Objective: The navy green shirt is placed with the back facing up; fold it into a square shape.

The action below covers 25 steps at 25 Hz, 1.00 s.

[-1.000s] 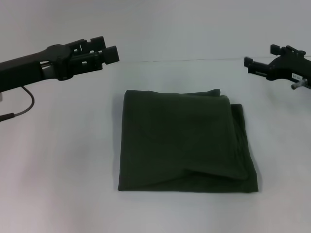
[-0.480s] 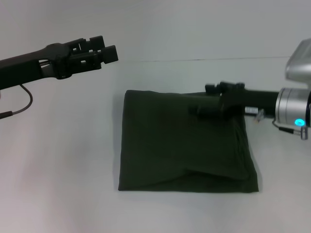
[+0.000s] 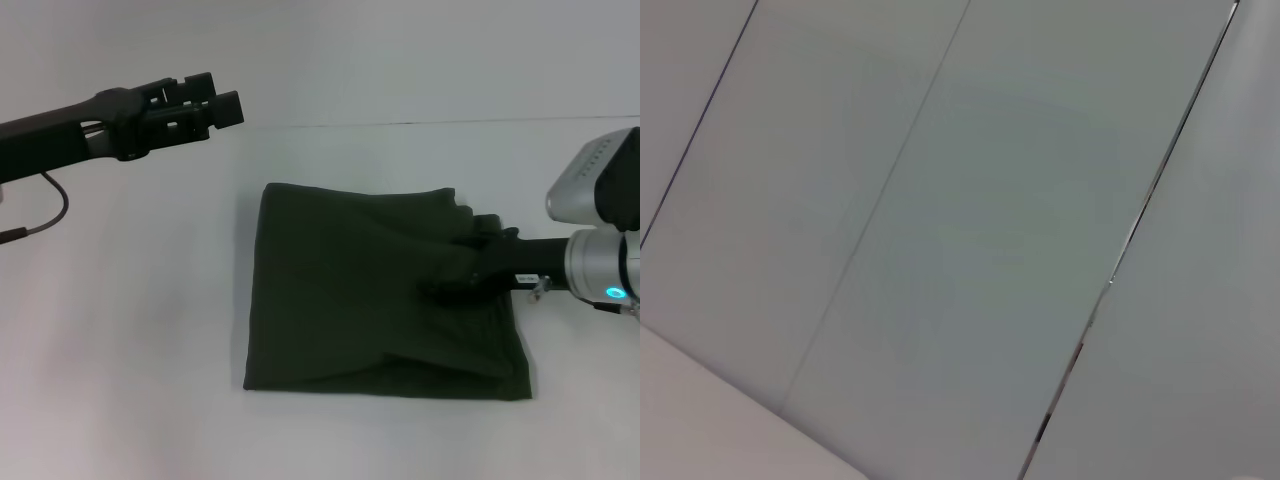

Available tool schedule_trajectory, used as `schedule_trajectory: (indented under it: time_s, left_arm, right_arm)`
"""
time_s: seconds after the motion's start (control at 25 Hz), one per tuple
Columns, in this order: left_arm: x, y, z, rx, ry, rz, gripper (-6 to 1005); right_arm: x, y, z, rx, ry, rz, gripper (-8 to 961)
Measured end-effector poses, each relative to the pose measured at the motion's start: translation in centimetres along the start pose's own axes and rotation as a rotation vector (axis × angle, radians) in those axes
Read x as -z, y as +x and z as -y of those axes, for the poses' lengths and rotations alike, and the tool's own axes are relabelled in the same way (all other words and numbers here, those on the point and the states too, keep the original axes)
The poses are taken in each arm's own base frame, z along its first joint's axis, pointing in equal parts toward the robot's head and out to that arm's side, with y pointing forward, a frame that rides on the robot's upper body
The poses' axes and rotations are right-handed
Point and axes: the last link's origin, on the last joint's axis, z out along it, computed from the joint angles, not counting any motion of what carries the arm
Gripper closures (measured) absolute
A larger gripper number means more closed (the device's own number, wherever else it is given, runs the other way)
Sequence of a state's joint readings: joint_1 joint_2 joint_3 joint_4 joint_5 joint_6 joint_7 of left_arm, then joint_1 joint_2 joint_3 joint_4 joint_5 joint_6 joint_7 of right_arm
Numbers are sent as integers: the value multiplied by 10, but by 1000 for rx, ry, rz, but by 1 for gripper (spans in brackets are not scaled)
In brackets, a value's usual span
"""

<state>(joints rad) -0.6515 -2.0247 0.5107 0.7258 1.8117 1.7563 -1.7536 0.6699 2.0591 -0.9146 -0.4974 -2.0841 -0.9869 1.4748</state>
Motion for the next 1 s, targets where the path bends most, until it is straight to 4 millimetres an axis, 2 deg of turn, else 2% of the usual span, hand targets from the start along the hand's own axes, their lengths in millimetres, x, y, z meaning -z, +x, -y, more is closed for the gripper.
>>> schedule_trajectory:
  time_s: [0.16,0.28,0.44,0.48,0.56,0.76,0.88,1.0]
  left_arm:
    - [-1,1,0,5,-3,1,49]
    - [-2,2,0,8,-3,2,48]
    - [-2,2,0,19,-5,5,48]
    - [-1,2,0,22,-3,6,48]
    - [0,1,0,26,-2,14,48]
    - [4,-8,0,20,10,56,49]
    - [6,-15,2,25,31,78,49]
    - [4,-29,8,57,67,128,48]
  right_arm:
    - [8,0,10,-40,23,-4,25]
    - [22,-7,20,-73,39,37,25]
    - [56,-19,38,-117,91,170,26]
    - [72,-25,43,-139,88,247,26]
    - [79,-28,45,-151,85,285,26]
    - [117,-31,54,-253,66,508,25]
    - [120,-27,55,-287,58,497,25]
    - [112,-17,50,-307,41,437,26]
